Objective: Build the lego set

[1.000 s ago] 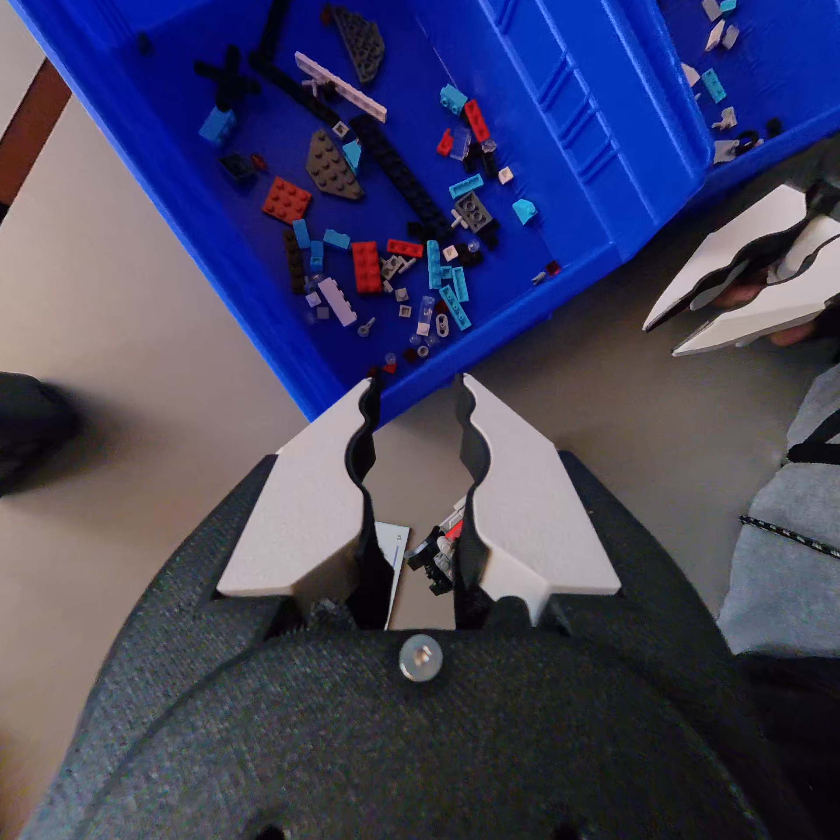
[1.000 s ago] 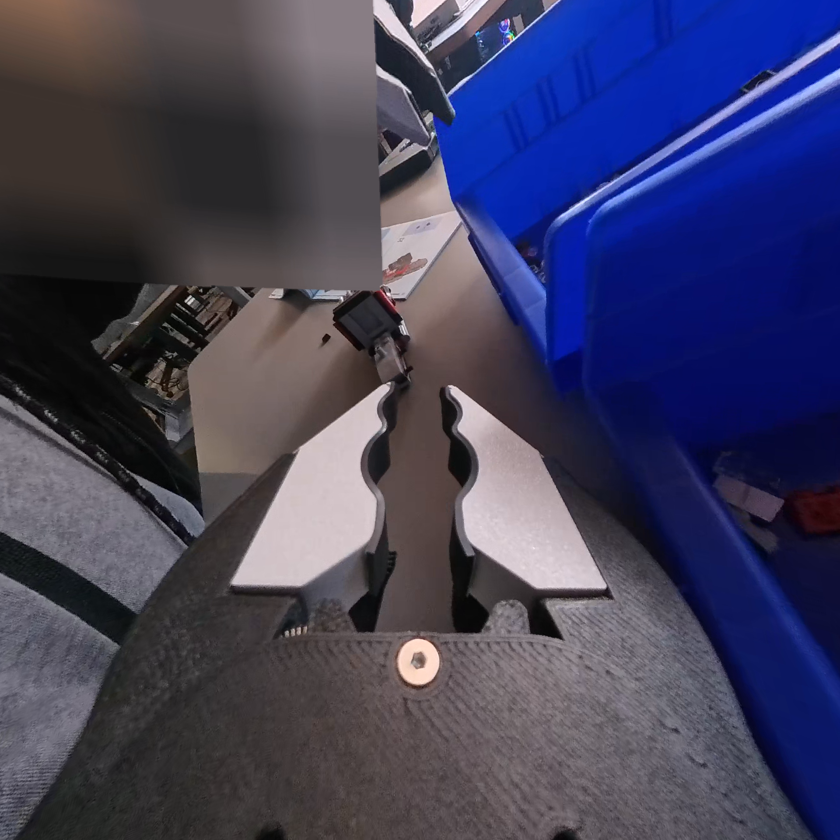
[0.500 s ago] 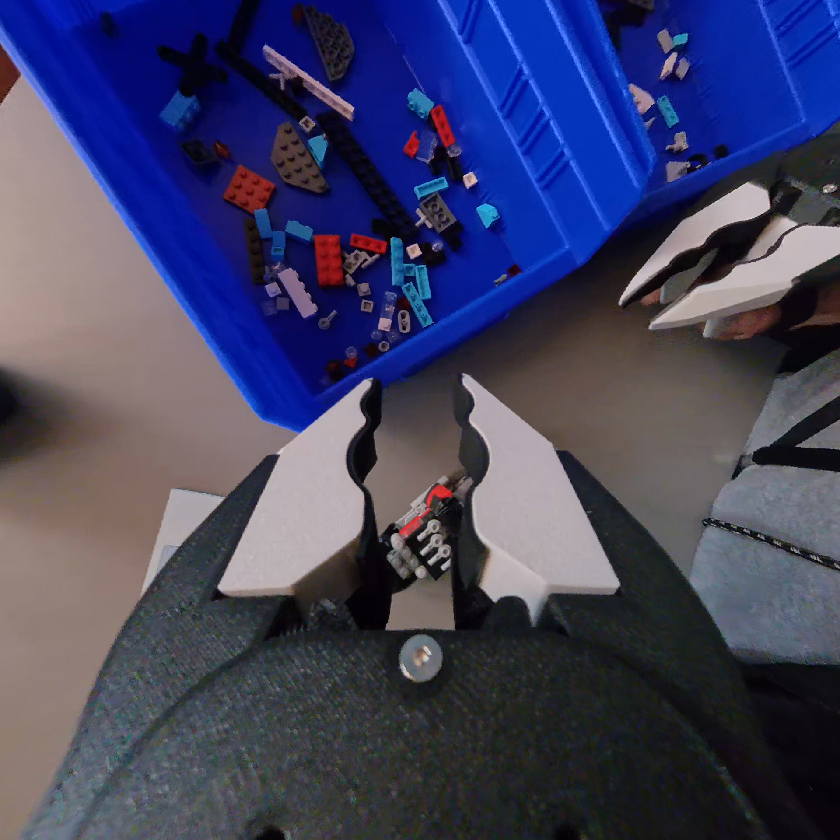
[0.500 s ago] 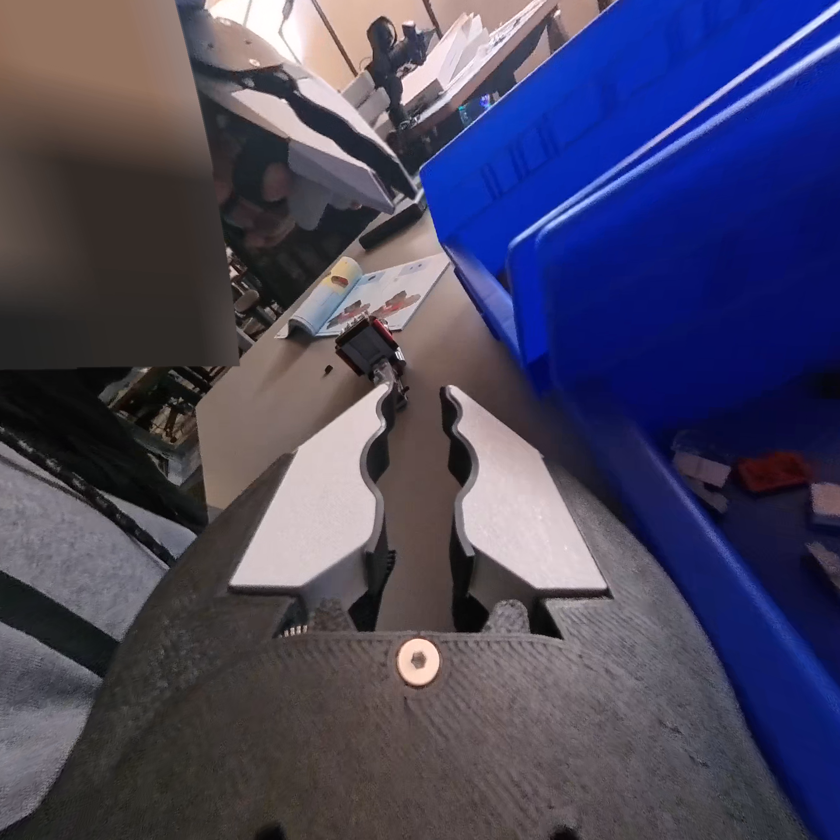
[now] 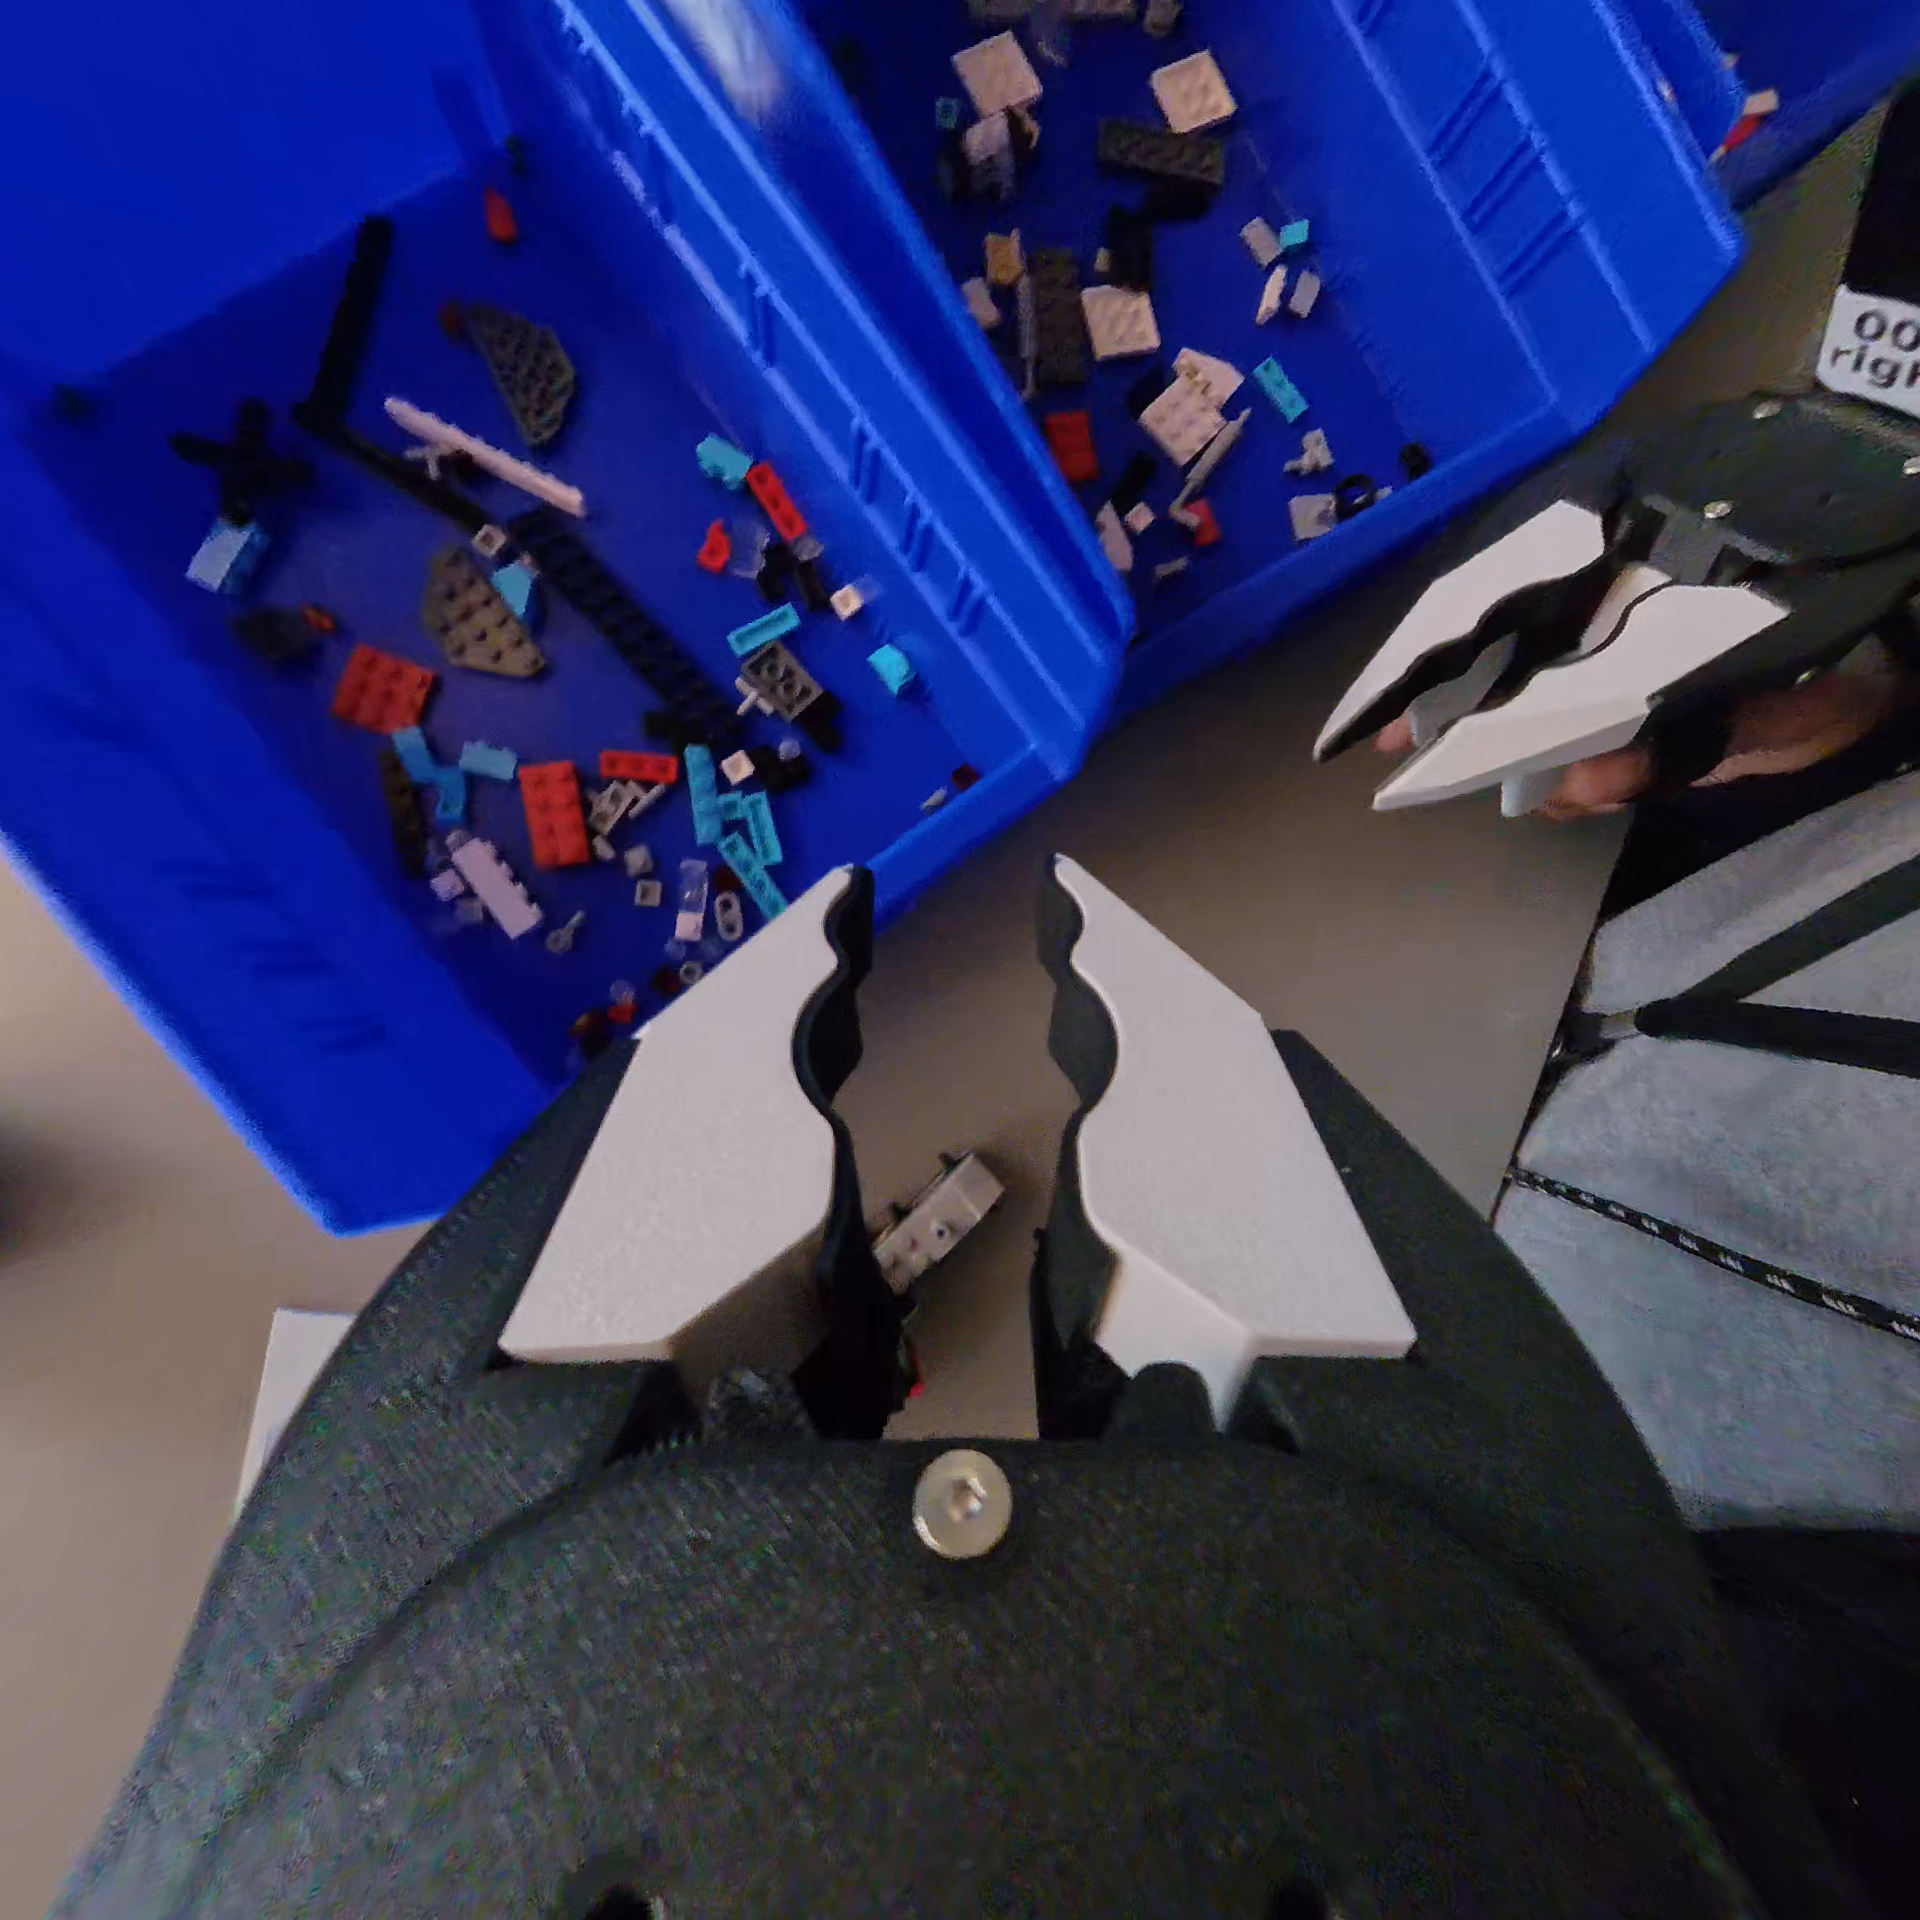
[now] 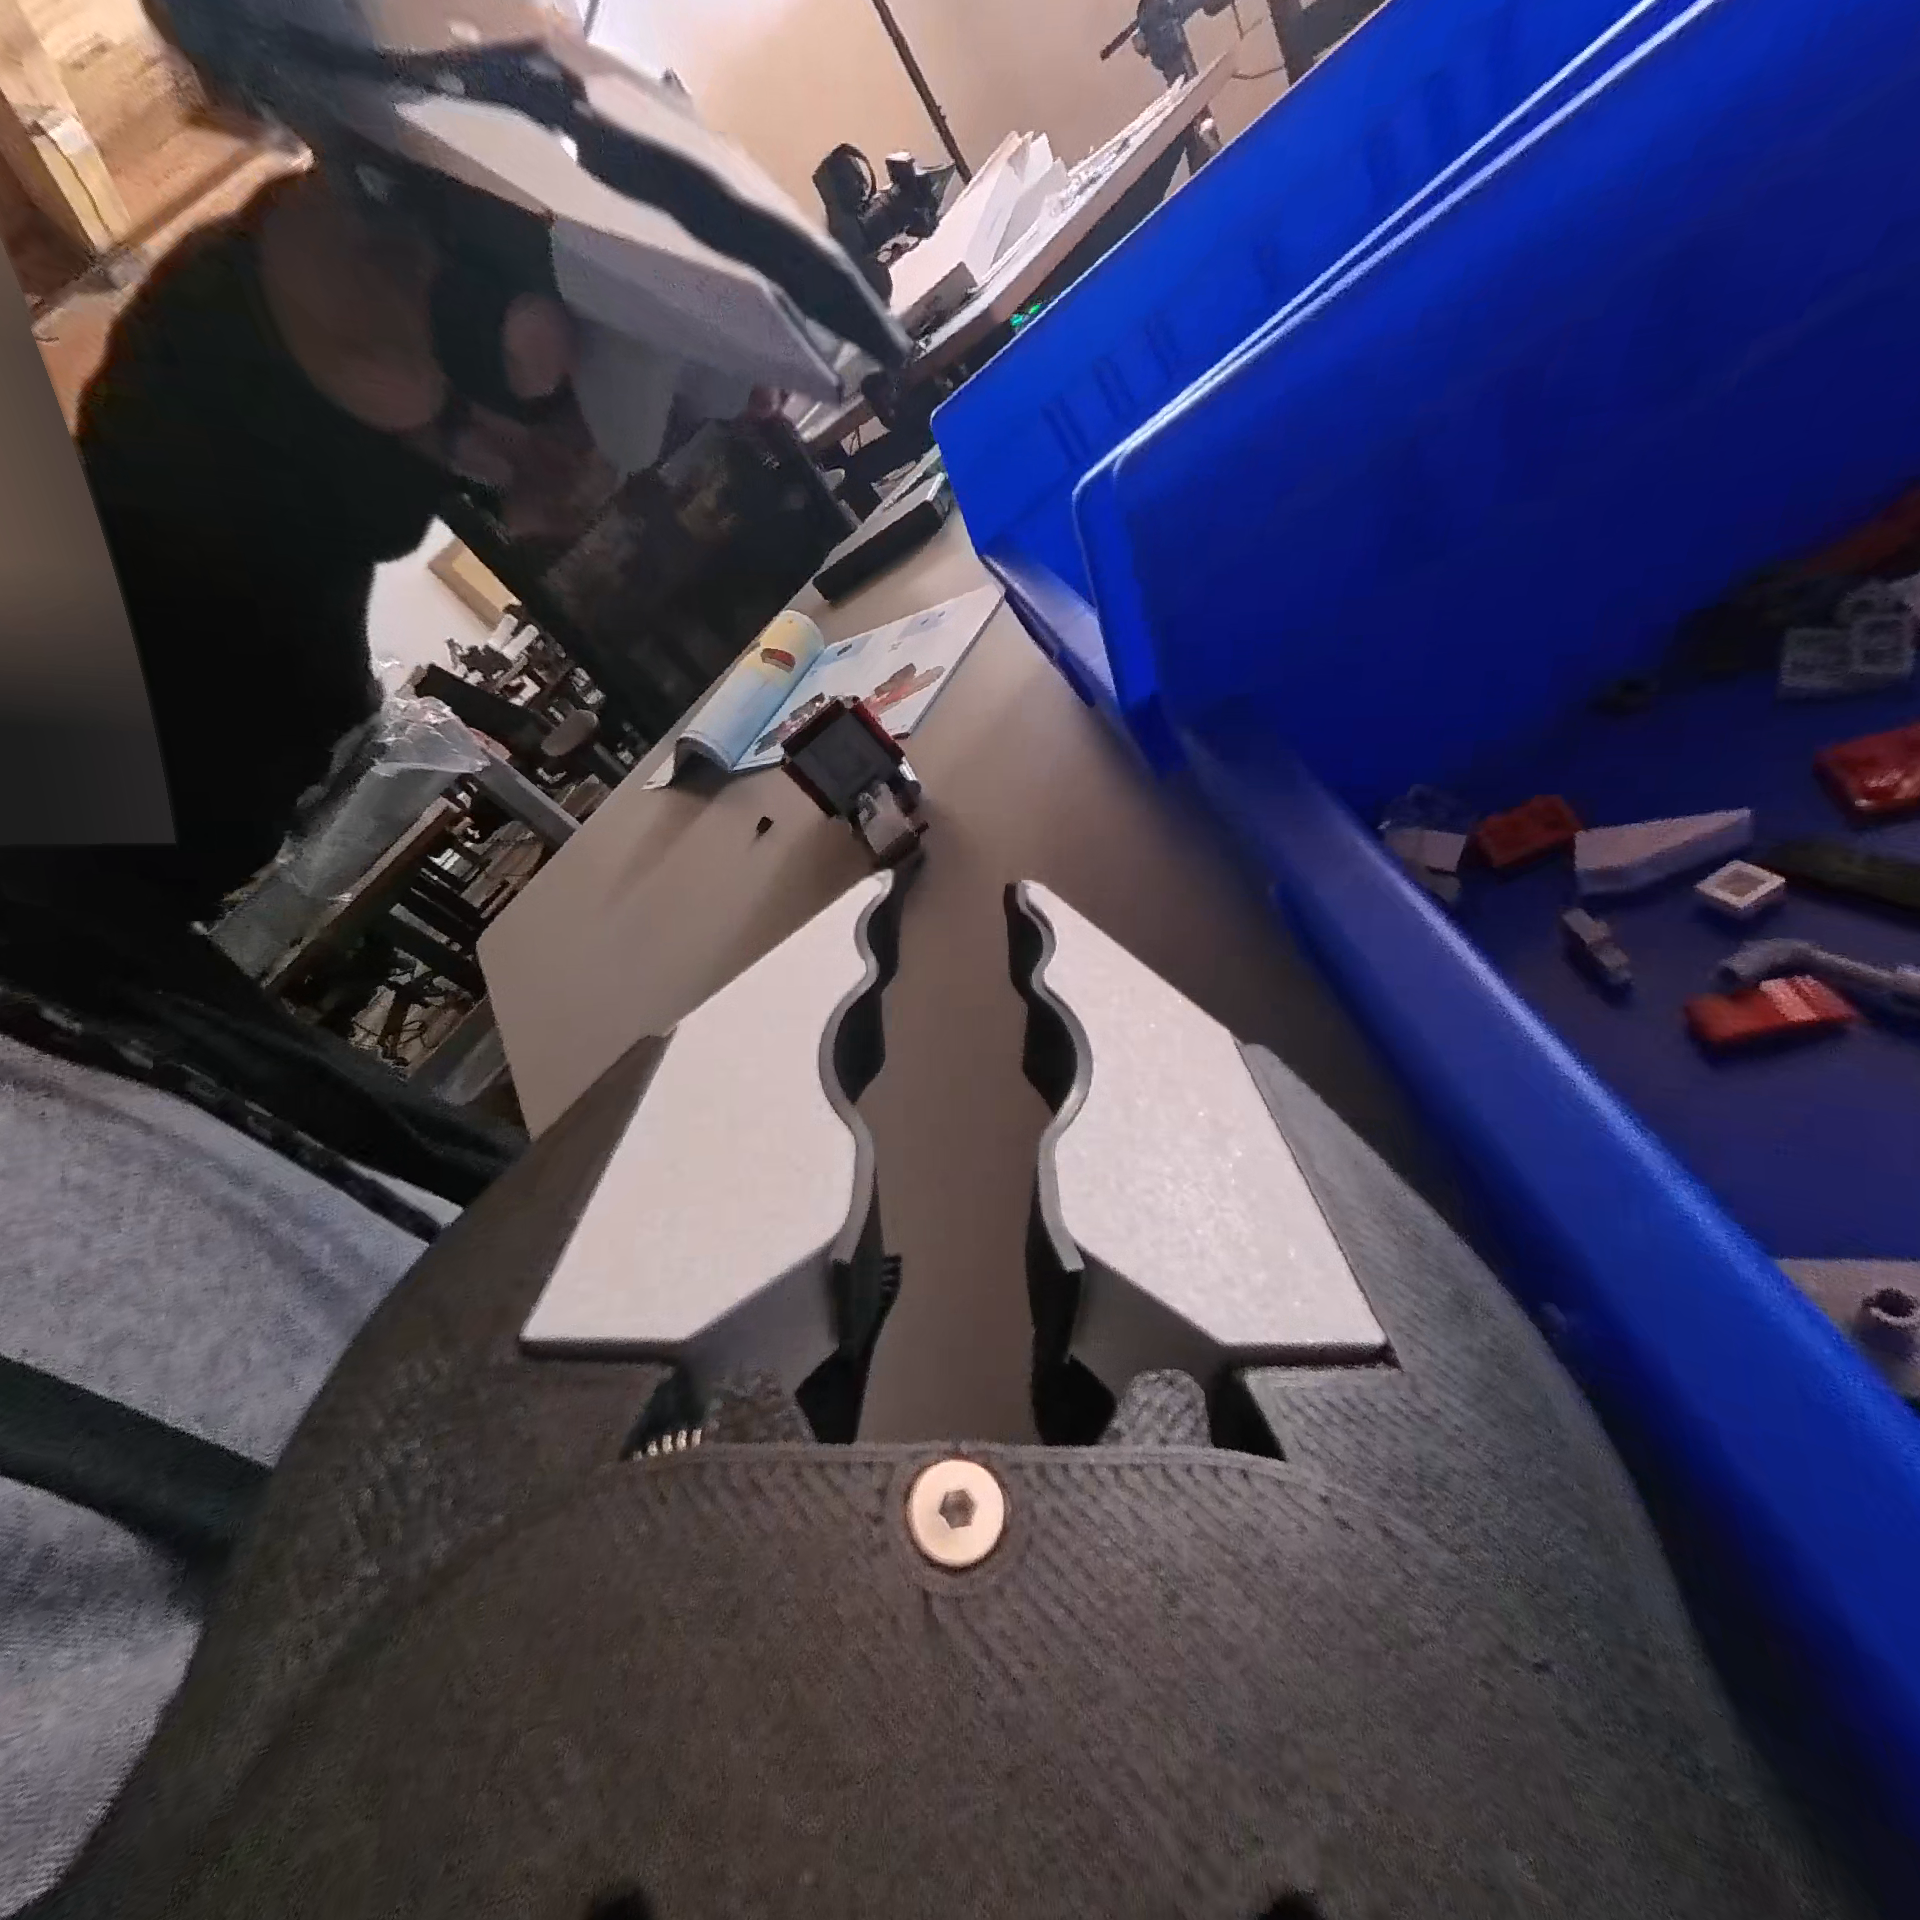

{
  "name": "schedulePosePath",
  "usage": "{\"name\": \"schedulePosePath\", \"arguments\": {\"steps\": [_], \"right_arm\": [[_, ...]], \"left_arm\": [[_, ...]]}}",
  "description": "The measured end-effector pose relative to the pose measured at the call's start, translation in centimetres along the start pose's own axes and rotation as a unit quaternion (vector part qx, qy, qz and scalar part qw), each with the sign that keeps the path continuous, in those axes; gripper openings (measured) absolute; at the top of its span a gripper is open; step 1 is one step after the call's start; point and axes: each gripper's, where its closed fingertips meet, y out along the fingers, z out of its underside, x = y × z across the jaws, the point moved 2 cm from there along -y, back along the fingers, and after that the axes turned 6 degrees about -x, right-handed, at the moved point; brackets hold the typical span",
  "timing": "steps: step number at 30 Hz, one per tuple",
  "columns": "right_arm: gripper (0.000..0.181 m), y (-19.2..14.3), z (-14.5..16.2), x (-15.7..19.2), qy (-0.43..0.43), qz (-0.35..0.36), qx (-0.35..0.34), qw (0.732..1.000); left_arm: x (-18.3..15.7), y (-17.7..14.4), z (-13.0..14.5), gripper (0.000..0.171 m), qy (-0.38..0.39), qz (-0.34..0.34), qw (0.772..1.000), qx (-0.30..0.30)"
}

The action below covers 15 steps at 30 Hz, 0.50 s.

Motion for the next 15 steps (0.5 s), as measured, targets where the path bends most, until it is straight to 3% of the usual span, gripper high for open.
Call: {"name": "schedulePosePath", "arguments": {"steps": [9,12,15], "right_arm": [[0.02,-1.4,0.7,0.9,-0.004,-0.024,0.013,1.0],[0.02,-1.6,0.8,1.1,-0.011,-0.02,0.015,1.0],[0.02,-1.6,0.9,1.1,-0.019,-0.015,0.014,1.0]], "left_arm": [[-3.5,5.4,-7.1,0.029,0.127,0.045,0.99,0.037],[-4.7,9.3,-8.0,0.03,0.195,0.067,0.971,0.117],[-4.7,13.5,-6.9,0.03,0.25,0.065,0.941,0.217]]}}
